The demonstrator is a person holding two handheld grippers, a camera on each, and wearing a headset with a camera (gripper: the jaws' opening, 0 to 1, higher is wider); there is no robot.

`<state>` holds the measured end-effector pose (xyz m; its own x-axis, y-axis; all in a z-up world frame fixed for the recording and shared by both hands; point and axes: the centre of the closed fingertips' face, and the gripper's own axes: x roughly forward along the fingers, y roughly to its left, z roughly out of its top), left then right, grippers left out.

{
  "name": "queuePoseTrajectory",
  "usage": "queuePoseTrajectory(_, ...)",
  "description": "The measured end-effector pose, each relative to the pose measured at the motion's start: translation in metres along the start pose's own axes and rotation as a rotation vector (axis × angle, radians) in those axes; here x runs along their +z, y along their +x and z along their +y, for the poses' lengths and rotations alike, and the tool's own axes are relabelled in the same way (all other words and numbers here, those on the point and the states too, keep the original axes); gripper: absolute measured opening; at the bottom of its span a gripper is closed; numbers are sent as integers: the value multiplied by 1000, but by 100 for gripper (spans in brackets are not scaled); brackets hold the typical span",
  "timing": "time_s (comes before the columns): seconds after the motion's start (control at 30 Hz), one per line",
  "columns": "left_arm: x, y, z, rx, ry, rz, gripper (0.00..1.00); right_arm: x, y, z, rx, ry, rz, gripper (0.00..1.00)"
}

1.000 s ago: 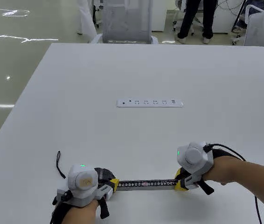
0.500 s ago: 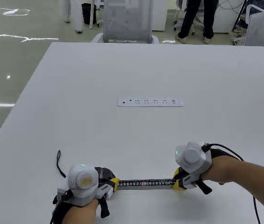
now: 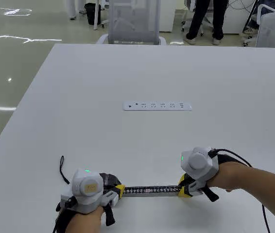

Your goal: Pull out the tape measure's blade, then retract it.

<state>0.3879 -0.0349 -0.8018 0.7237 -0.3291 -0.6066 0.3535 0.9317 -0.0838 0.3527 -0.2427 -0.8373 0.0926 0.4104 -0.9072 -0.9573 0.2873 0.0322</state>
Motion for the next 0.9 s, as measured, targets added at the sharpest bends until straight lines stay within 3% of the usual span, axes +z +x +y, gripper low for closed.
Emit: queuePoseTrajectory(0.9,0,0,0,-3,-2,0,58,11,6,2,5,-4,-9,14)
